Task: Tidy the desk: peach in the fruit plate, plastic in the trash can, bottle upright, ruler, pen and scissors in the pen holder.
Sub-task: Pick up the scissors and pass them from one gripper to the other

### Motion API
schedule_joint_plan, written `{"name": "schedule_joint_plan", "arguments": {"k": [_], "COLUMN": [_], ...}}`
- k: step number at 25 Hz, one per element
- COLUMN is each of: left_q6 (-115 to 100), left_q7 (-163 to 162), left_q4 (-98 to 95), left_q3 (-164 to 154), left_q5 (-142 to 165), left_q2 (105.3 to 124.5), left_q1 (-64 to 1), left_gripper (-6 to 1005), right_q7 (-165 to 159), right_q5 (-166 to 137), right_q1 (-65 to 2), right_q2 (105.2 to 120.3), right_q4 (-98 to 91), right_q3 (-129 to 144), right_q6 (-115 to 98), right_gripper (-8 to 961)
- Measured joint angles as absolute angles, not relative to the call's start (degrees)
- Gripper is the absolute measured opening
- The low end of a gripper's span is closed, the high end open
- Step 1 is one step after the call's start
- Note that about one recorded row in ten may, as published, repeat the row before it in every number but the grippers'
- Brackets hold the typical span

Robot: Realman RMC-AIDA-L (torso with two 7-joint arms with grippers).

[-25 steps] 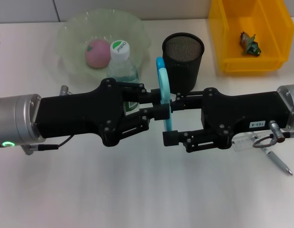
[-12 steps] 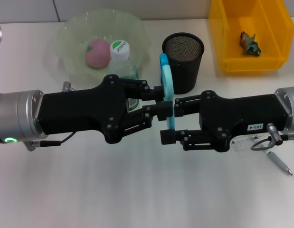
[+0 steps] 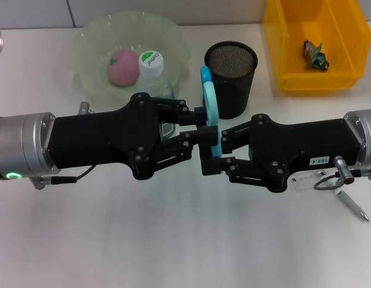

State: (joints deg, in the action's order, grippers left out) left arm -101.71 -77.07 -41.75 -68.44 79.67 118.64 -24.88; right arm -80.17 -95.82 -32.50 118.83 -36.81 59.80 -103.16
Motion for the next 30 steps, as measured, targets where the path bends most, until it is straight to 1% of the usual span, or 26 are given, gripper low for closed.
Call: {"name": "schedule_joint_plan", "arguments": {"k": [3,26,28,30], "left_q6": [-101.69,-101.54,-101.57,-101.61], "left_q7": [-77.07,-78.11,-78.24,-78.26], "left_q4": [-41.74,-41.74,-41.74,-41.75], "left_q3": [-68.43,-69.19,-69.32,-69.32], "left_q5": [79.68,80.15,80.13,80.10], "left_q2": [118.65,118.68,118.68,118.67], "left_q1": [-24.87,-24.96,-24.96,-24.96], "left_gripper": [251,268,485,528], "right_q7": [-80.16,-80.20,-80.23,-80.24], "right_q5": [-95.82,-95.82,-95.78,-95.78], "right_q1": [-32.52,-32.93,-33.13,-33.15], "right_q2": [118.88,119.00,119.00,119.00], "right_q4": [-36.82,-36.73,-36.58,-36.56], "right_q3": [59.79,60.28,60.27,60.26], "right_q6": [-102.90,-101.87,-101.70,-101.69], "right_gripper": [201,198,198,198]}}
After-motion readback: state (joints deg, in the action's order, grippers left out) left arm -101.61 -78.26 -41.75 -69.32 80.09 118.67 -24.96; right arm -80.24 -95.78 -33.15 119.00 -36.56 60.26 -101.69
